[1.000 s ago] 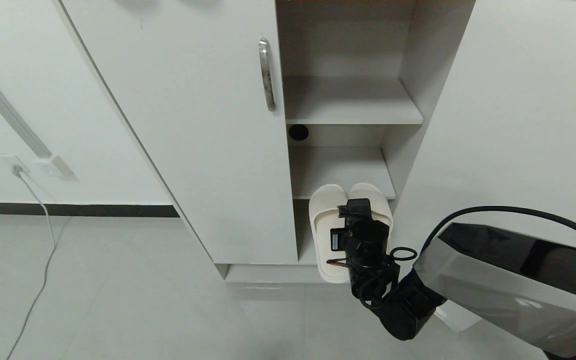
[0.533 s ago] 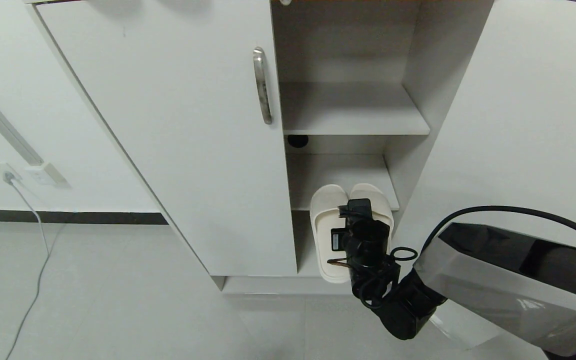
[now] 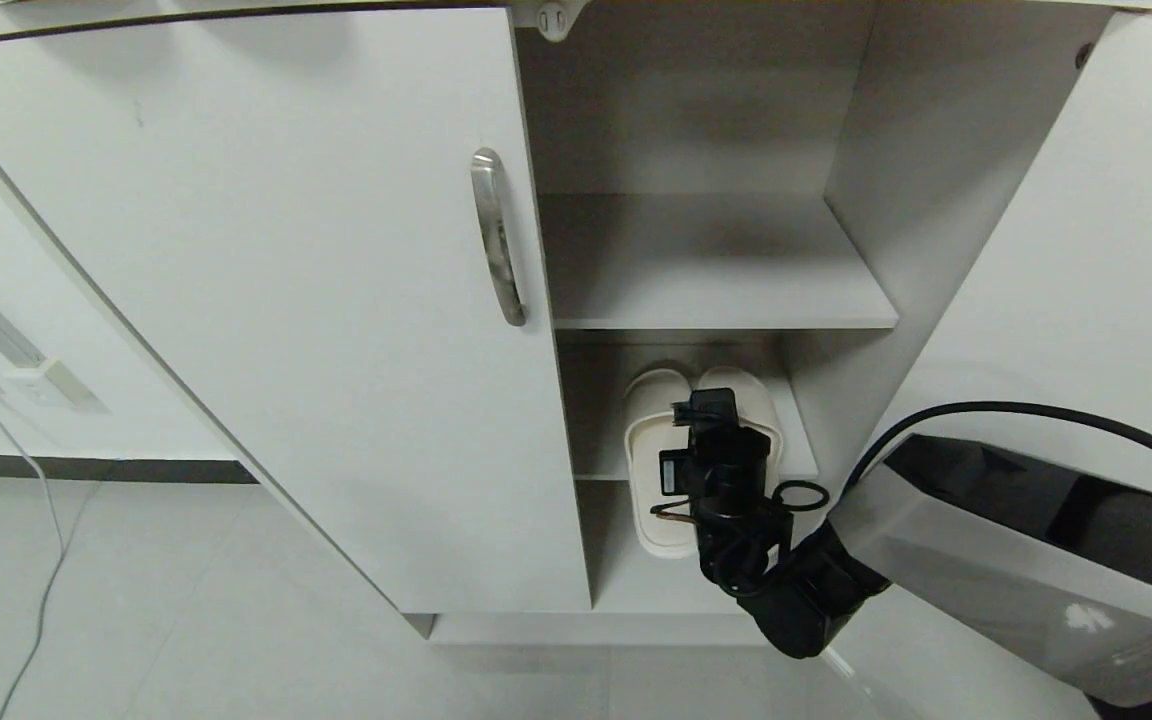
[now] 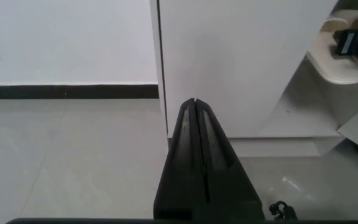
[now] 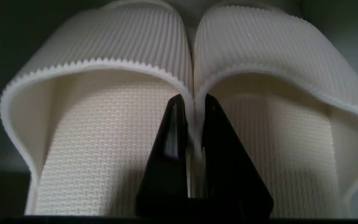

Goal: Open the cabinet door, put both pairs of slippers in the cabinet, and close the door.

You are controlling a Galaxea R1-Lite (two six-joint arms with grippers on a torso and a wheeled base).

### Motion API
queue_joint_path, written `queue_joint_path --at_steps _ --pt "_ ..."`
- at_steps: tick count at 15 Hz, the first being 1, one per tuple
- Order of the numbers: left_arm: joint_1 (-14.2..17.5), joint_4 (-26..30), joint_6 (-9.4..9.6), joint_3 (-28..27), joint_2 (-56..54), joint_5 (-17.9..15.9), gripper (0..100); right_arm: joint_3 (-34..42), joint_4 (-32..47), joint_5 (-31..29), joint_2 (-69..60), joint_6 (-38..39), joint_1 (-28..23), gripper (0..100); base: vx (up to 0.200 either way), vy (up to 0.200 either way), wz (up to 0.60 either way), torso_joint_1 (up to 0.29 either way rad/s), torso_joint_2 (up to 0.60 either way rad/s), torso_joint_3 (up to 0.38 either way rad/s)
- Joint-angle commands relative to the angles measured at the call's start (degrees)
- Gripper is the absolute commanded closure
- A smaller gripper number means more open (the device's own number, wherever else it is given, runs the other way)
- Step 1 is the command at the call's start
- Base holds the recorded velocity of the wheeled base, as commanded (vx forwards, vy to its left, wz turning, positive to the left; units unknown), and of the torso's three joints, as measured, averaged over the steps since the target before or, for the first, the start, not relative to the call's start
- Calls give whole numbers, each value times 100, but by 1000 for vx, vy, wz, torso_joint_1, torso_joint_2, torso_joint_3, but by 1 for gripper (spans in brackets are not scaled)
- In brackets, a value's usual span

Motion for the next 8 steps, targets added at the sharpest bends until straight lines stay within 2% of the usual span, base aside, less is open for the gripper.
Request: queue_joint_path --at_steps 1,4,8 --pt "-1 -1 -11 0 7 -1 100 -397 368 43 5 145 -52 100 0 0 0 0 0 0" --pt "-1 -1 -11 0 7 -1 100 -1047 1229 158 76 409 -227 100 0 0 0 0 0 0" --pt "-1 -1 -20 0 7 8 100 -2014 1800 246 401 409 -491 100 0 0 0 0 0 0"
